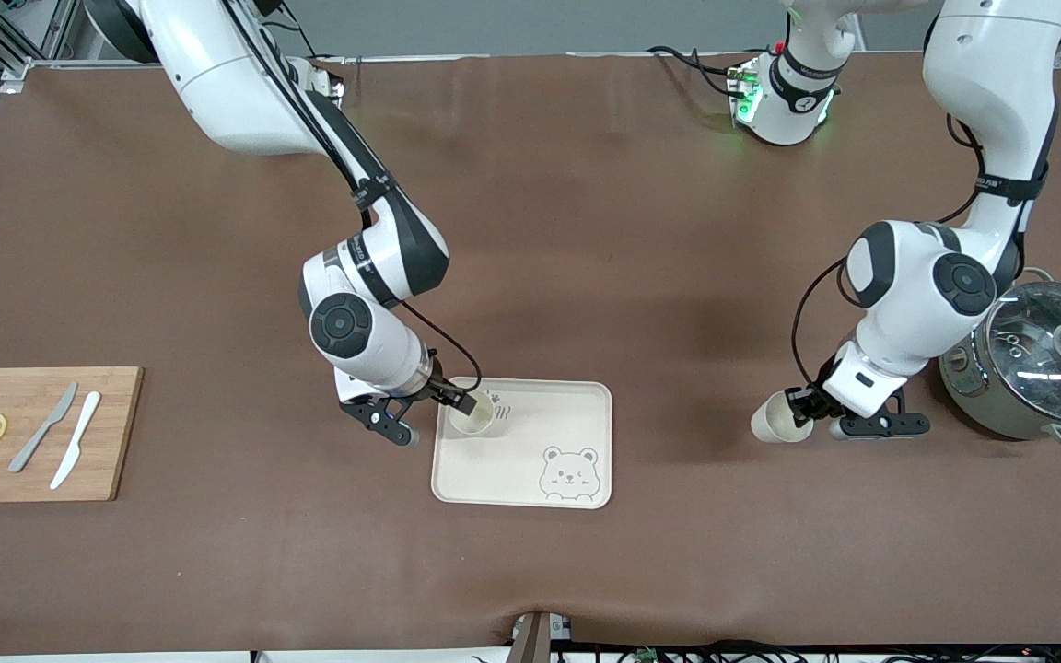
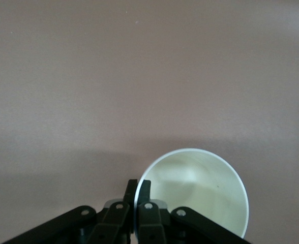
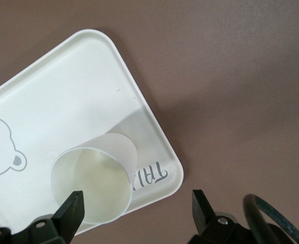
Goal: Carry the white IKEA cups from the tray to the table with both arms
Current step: 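Grasp the second cup rim with the right gripper while the left gripper holds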
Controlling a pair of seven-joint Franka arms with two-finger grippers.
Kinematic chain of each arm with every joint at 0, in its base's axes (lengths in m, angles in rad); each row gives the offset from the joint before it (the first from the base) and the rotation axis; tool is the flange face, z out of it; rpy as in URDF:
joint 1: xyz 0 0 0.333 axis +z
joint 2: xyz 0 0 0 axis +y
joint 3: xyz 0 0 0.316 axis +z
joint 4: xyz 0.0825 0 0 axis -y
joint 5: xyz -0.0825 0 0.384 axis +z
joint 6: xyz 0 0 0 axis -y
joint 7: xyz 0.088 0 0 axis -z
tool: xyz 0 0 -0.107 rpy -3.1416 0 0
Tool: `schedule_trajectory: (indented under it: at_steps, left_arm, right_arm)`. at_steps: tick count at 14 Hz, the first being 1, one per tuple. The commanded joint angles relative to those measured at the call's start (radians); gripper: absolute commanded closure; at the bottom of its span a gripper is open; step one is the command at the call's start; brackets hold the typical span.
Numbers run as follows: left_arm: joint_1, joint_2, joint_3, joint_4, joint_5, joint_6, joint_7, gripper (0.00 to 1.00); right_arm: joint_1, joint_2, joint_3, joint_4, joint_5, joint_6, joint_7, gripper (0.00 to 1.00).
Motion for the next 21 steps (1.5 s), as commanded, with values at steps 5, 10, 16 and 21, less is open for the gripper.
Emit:
schedule_trajectory:
  at_steps: [5,10,16,21]
  left_arm:
    - [0.006,0.099,-0.002,-0.022,-0.004,0.16,0.029,1.0]
    - [0.003,0.102,-0.002,-0.022,-0.004,0.163,0.029,1.0]
    - [-0.009,0.102,0.001,-0.023,0.015,0.172,0.025,1.0]
    - [-0.005,0.104,0.004,-0.022,0.09,0.174,0.019,1.0]
  right_arm:
    - [0.009,0.056,-0.005,0.059,0.012,0.012,0.111,0.48]
    - [0.017,0.069,-0.005,0.063,0.012,0.028,0.131,0.73]
    - [0.026,0.068,-0.005,0.063,0.01,0.026,0.125,1.0]
    - [0.02,0.051,-0.007,0.106,0.013,-0.023,0.121,1.0]
